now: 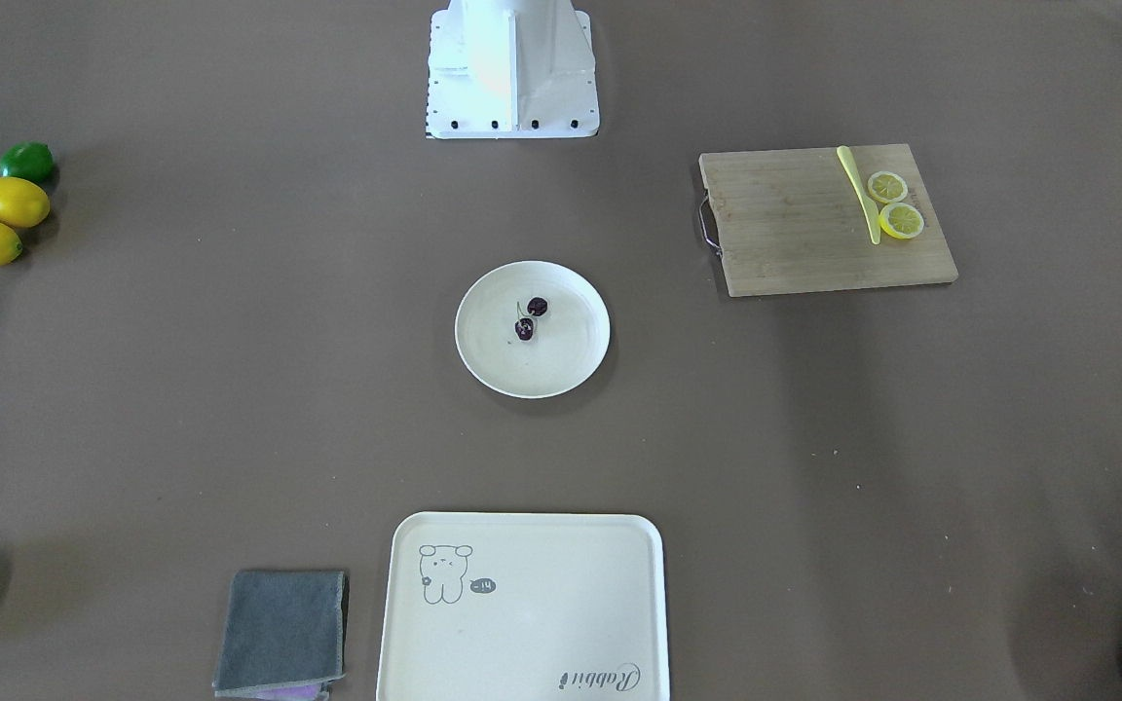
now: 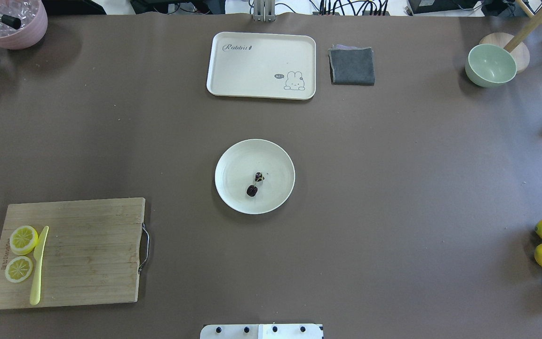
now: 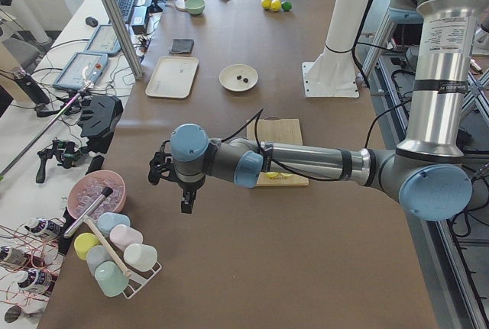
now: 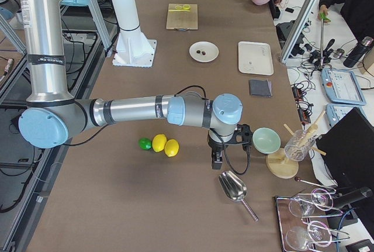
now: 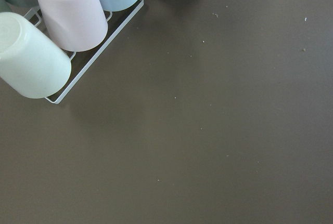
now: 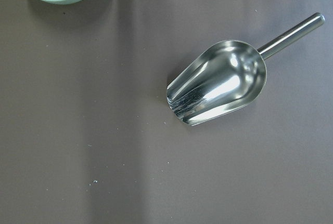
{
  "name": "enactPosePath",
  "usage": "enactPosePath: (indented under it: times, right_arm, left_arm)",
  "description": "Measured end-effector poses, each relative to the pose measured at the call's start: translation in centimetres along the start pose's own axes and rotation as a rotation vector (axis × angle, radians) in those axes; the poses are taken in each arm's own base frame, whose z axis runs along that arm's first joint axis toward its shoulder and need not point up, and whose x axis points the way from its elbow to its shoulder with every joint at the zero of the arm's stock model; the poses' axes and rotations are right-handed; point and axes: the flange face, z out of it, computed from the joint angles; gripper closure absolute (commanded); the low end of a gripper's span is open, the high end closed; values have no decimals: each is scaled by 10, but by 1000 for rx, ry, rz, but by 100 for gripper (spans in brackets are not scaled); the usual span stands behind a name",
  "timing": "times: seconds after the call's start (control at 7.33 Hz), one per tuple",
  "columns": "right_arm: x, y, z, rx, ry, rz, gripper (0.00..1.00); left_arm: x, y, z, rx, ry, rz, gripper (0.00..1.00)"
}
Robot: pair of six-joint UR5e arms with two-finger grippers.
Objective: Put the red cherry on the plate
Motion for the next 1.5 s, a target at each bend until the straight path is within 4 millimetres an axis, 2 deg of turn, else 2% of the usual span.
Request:
enactPosePath:
  times: [0.41, 0.95, 1.5]
  right_arm:
    - [-2, 0, -1, 3, -4, 5, 0]
    - [-3, 1, 0, 3, -24, 7, 0]
    - [7, 7, 9, -15, -21, 16, 0]
  left_arm:
    - [-17, 19, -4, 0, -9, -36, 2]
    - [-19, 21, -4, 0, -10, -41, 2]
    - [-18, 17, -5, 3, -10, -43, 2]
